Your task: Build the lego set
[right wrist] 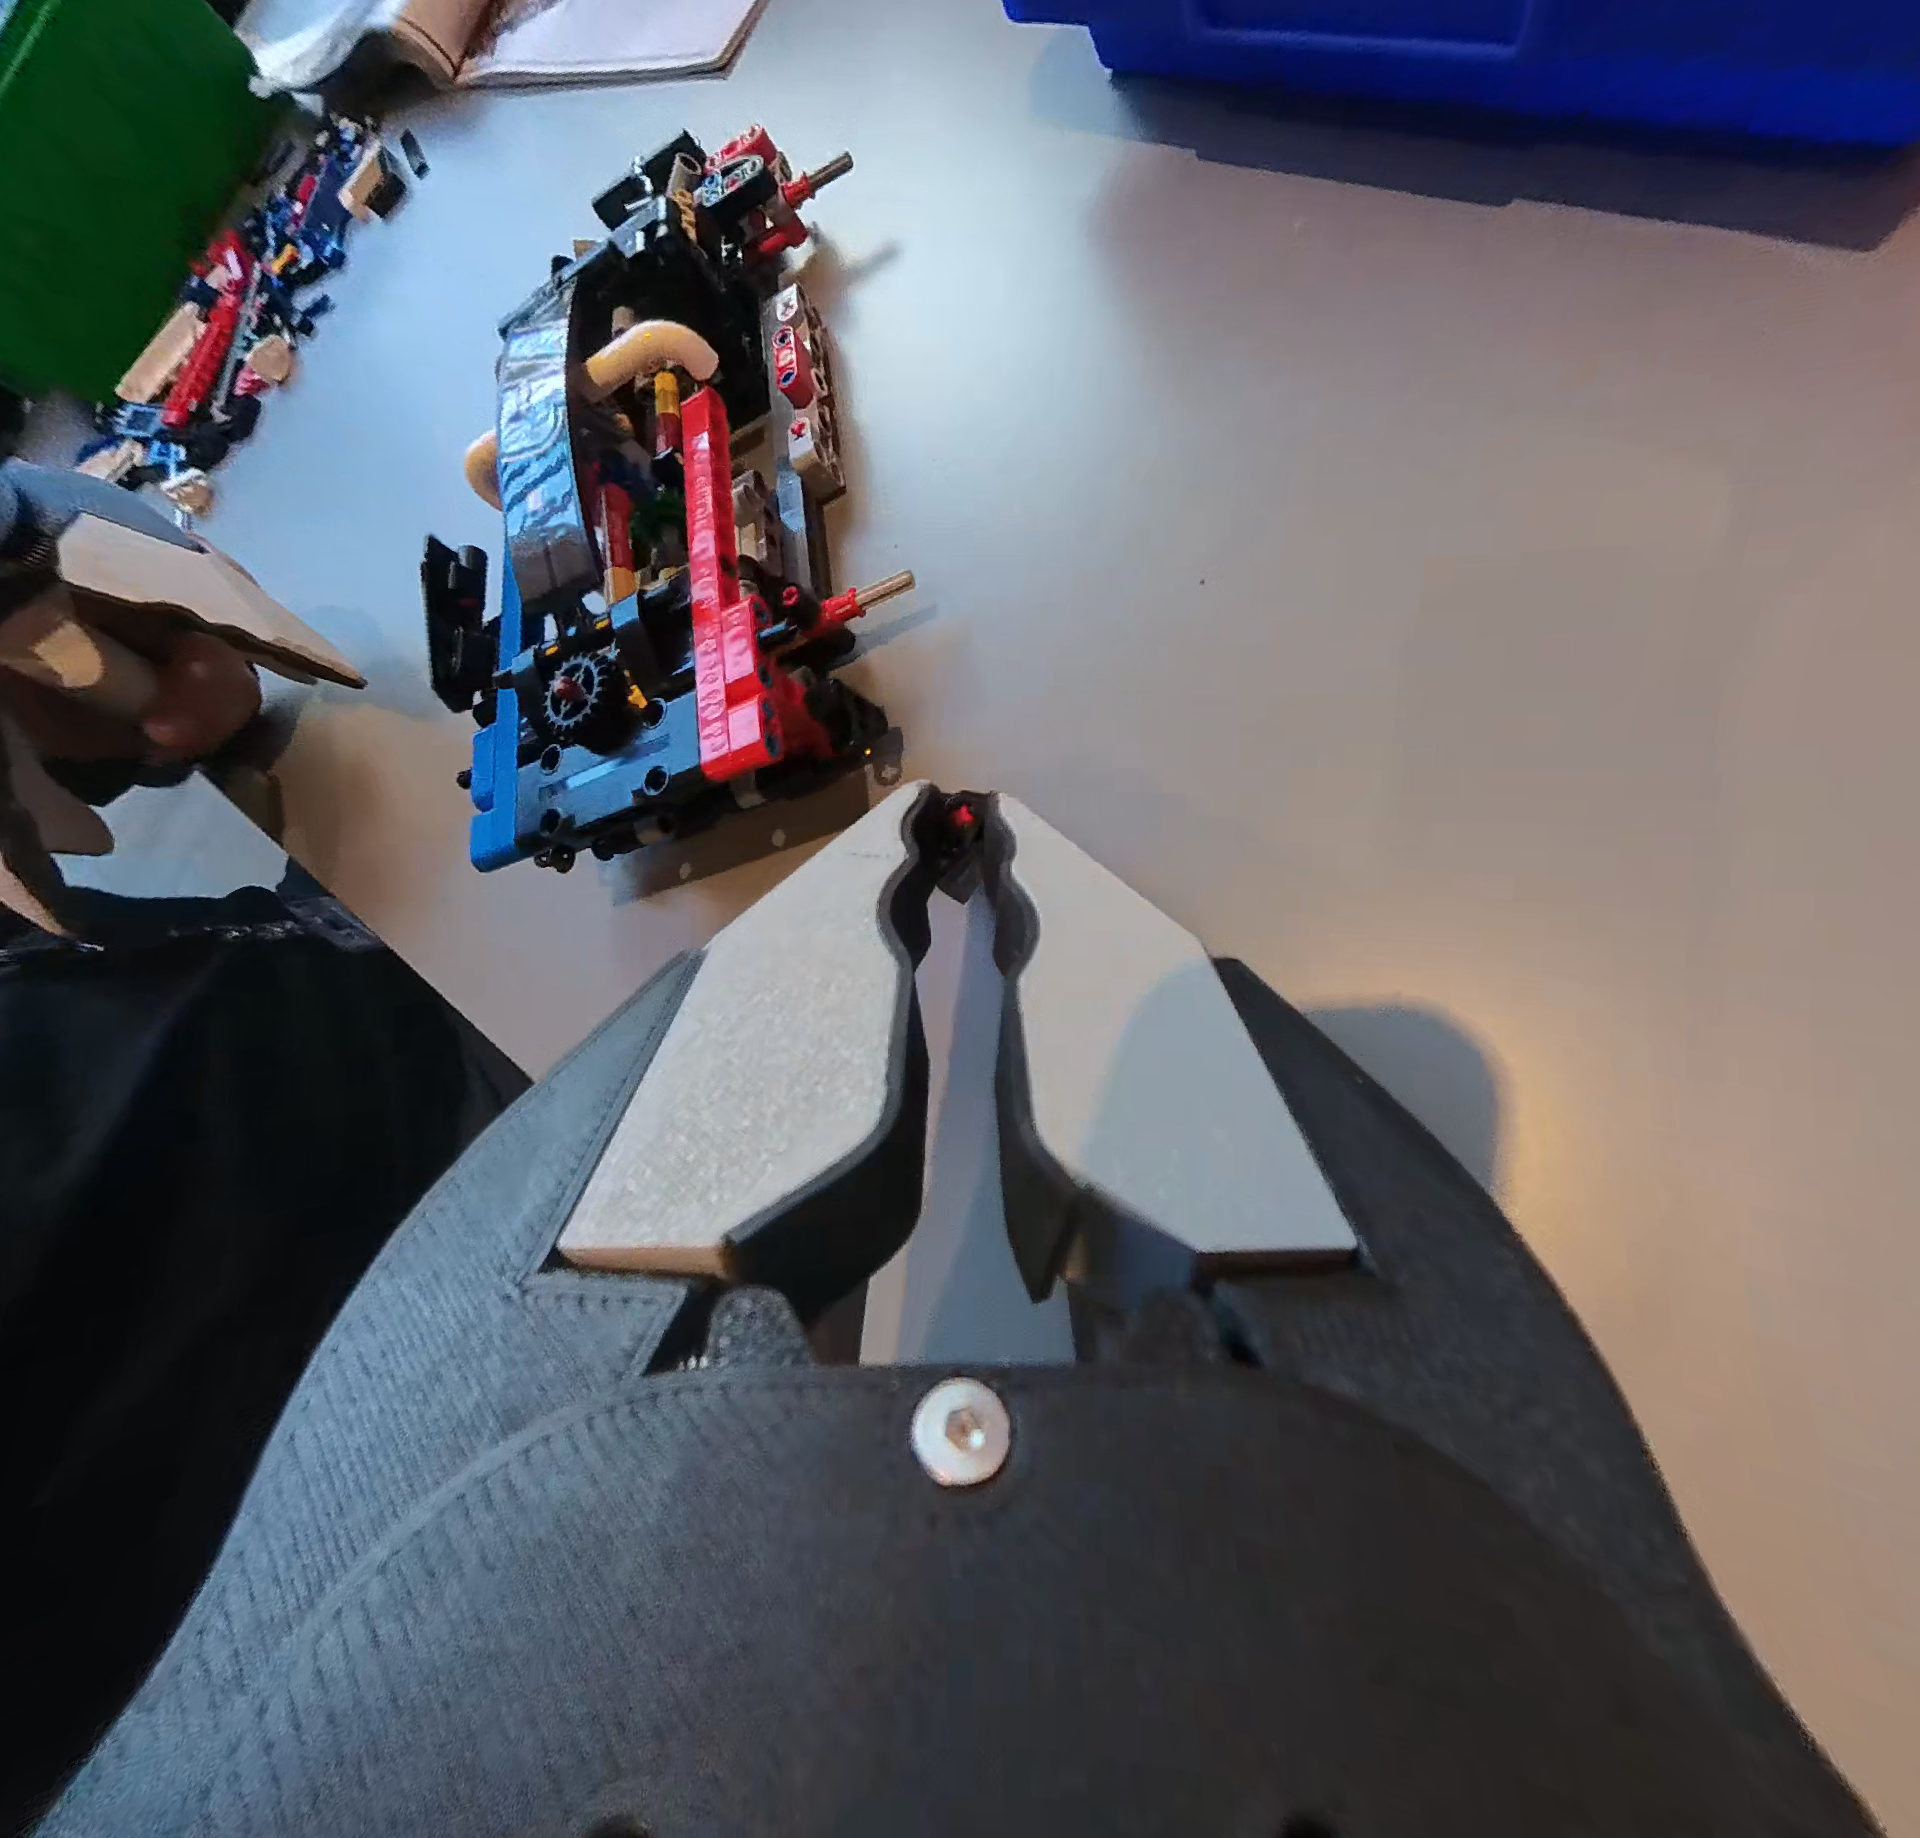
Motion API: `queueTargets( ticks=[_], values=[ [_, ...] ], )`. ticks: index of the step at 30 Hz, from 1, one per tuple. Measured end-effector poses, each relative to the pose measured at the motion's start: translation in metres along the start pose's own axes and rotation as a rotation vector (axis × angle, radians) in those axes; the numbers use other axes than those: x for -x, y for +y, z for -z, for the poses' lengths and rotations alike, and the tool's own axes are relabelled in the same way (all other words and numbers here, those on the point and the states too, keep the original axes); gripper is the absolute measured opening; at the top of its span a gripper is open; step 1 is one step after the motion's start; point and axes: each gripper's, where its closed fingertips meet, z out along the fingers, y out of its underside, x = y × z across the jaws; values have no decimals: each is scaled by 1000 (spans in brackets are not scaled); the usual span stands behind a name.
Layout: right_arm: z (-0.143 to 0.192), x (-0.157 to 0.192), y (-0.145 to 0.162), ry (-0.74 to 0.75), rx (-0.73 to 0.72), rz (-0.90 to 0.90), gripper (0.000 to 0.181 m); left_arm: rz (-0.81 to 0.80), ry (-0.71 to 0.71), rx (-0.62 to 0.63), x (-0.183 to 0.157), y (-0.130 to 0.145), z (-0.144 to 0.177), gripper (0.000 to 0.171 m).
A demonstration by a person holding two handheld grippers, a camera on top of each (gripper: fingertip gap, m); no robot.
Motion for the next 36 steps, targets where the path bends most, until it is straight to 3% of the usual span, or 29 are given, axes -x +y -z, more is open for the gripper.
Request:
queueTargets(
  ticks=[6,18,27,36],
  values=[
    [-5,-4,-5,29,152,54,4,18,7,2,5,3,9,95],
    [-27,3,-16,17,427,84,4,54,-24,1,17,10,27,95],
    [-20,19,-23,41,767,108,4,86,9,-25,18,9,33,90],
    [-29,24,-40,62,892,158,4,75,4,-13,17,11,33,89]
  ],
)
